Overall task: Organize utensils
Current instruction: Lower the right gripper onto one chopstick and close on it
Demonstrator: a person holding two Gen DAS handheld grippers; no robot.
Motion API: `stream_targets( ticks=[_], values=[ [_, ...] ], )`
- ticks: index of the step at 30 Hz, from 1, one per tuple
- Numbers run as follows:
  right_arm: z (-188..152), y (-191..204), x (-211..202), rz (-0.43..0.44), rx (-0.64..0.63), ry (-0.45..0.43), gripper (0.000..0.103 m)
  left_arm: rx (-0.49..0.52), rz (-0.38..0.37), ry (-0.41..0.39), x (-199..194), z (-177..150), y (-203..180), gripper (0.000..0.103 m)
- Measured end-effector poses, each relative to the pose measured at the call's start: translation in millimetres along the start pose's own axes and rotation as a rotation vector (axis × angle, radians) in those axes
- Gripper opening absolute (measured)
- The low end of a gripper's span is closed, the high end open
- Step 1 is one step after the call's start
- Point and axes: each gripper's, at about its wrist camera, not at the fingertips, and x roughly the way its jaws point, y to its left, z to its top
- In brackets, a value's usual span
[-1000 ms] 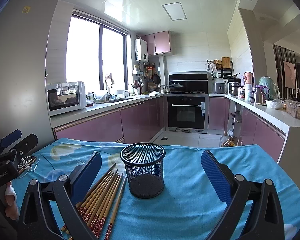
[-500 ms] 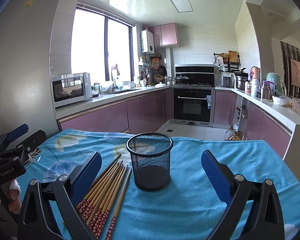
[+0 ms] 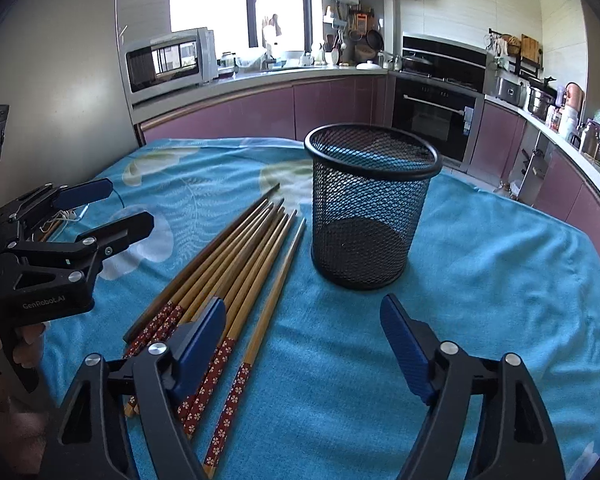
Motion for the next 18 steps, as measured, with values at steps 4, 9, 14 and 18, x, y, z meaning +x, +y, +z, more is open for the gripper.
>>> stream_targets(
  ticks=[4, 9, 14, 18],
  values=[
    [1.0, -2.3, 14.2, 0.027, 0.020, 0.067, 0.054, 0.010, -0.035, 0.080, 25.2, -0.8, -2.1, 0.070],
    [3.0, -3.4, 26.7, 0.065, 0.032, 0.116, 0.040, 0.038, -0.071, 0.144, 51.8, -0.6, -3.4, 0.067],
    [6.9, 0.1, 35.5, 0.050, 0.010, 0.135, 0.036, 0.058, -0.104, 0.185, 69.0, 4.3, -8.5, 0.059],
    [11.3, 2.5, 40.8, 0.035, -0.002, 0.149, 0.037, 0.045, -0.135, 0.229, 82.2, 6.7, -6.6, 0.047]
  ],
)
